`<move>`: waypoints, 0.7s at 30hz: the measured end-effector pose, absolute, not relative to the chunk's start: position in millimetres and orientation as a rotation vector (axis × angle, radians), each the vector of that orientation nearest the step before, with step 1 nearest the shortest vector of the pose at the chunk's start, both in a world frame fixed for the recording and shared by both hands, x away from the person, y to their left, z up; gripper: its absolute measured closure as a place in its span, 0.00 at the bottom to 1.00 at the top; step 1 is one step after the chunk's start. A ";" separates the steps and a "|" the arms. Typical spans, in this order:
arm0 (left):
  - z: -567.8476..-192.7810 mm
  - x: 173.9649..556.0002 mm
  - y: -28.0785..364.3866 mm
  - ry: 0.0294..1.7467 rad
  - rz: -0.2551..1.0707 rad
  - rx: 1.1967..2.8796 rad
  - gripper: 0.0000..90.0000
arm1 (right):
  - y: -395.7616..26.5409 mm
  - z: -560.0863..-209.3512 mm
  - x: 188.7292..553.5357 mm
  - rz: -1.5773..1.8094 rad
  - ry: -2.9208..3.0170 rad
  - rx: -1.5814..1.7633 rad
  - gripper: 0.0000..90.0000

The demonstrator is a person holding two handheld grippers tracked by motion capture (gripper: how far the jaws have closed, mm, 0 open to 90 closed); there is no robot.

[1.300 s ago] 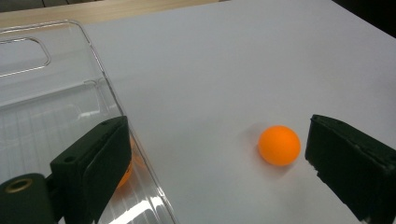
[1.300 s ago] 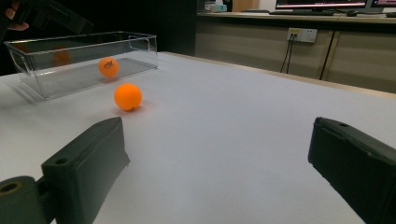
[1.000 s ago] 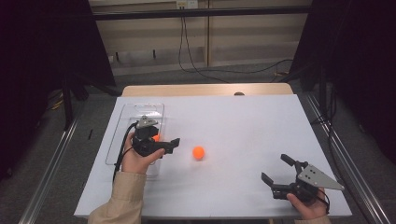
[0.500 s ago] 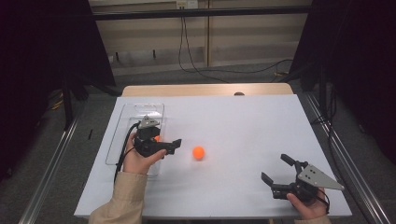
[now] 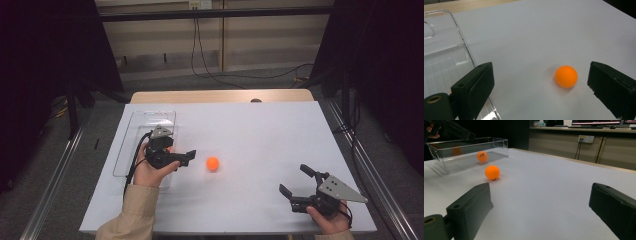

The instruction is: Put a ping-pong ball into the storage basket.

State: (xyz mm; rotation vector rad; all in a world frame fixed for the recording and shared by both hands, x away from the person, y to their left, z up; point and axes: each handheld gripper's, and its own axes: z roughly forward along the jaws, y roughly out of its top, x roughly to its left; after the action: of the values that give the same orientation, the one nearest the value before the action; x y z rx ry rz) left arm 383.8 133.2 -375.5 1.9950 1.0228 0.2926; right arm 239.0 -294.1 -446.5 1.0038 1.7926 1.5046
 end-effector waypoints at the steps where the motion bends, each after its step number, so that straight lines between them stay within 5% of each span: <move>1: -375.9 383.8 132.8 1.022 0.294 1.997 0.08 | -294.0 -446.5 239.3 1.503 1.794 1.000 0.04; 21: -378.0 382.4 121.4 0.985 0.286 2.013 0.08 | -293.7 -447.0 239.2 1.505 1.793 1.006 0.04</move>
State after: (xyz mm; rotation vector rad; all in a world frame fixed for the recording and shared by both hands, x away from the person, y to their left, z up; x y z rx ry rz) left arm 382.4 121.4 -378.0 2.0132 0.9851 0.2857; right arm 239.2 -293.7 -447.0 1.0063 1.7933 1.5052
